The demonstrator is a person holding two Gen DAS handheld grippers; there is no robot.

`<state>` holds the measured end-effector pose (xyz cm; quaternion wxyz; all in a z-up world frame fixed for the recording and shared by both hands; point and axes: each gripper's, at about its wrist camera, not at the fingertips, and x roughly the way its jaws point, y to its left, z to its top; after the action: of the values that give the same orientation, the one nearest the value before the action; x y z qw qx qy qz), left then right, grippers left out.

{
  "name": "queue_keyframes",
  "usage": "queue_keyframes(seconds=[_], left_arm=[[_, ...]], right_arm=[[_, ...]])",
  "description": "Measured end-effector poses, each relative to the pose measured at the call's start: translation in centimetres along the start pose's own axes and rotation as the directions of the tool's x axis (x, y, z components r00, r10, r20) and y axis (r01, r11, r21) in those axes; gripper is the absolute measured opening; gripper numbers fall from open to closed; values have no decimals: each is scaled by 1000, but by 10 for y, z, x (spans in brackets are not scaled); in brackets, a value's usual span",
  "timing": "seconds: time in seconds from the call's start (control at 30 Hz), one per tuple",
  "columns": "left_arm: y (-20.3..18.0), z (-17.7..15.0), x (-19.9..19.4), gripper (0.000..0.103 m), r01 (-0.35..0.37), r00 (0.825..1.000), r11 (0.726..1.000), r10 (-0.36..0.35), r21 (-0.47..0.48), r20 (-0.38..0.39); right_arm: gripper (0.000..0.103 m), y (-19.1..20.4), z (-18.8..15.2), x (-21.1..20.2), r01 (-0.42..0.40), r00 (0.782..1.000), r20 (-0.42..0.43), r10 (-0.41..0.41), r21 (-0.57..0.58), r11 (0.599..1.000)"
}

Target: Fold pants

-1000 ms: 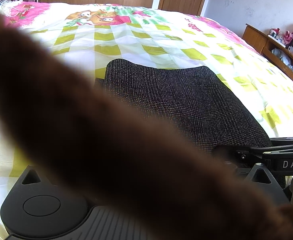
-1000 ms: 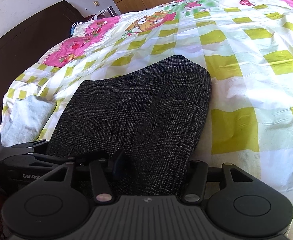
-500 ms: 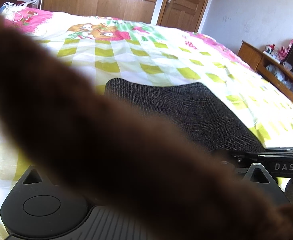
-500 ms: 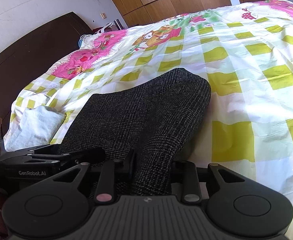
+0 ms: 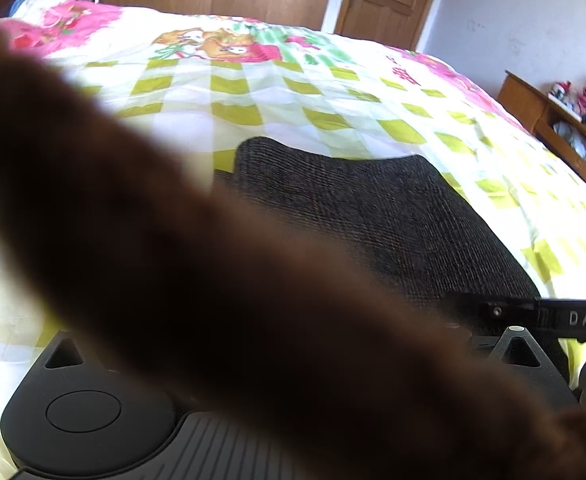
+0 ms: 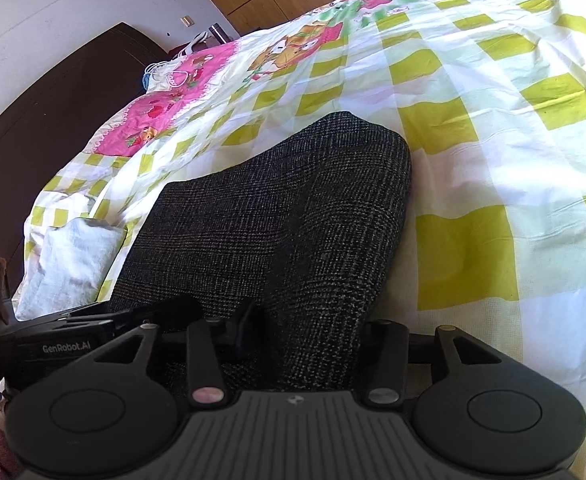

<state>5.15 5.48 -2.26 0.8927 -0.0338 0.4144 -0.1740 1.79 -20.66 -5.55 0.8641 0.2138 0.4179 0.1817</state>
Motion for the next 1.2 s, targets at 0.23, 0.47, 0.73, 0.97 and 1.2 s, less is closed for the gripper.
queue_keyframes(seconds=[0.23,0.47,0.73,0.97,1.2], left_arm=[[8,2,14,103,26,999,999,-27,-36,-26],[-10,-1,3,99,66,998,997,-66,38,-11],[-31,10,-19,92,158,987,987,-157,-17,31],[-104,33,-11,92,262,962,960,-268,103,47],[-177,61,20,92,344,935,921,-354,185,25]], right_arm=[[60,7,1,6,11,1000,2,-11,-39,999],[41,6,1,-18,-44,998,49,42,38,998],[39,1,22,-74,-24,990,141,21,19,1000],[38,-40,57,-130,69,980,187,-68,4,998],[38,-89,89,-175,218,958,201,-205,-43,975]])
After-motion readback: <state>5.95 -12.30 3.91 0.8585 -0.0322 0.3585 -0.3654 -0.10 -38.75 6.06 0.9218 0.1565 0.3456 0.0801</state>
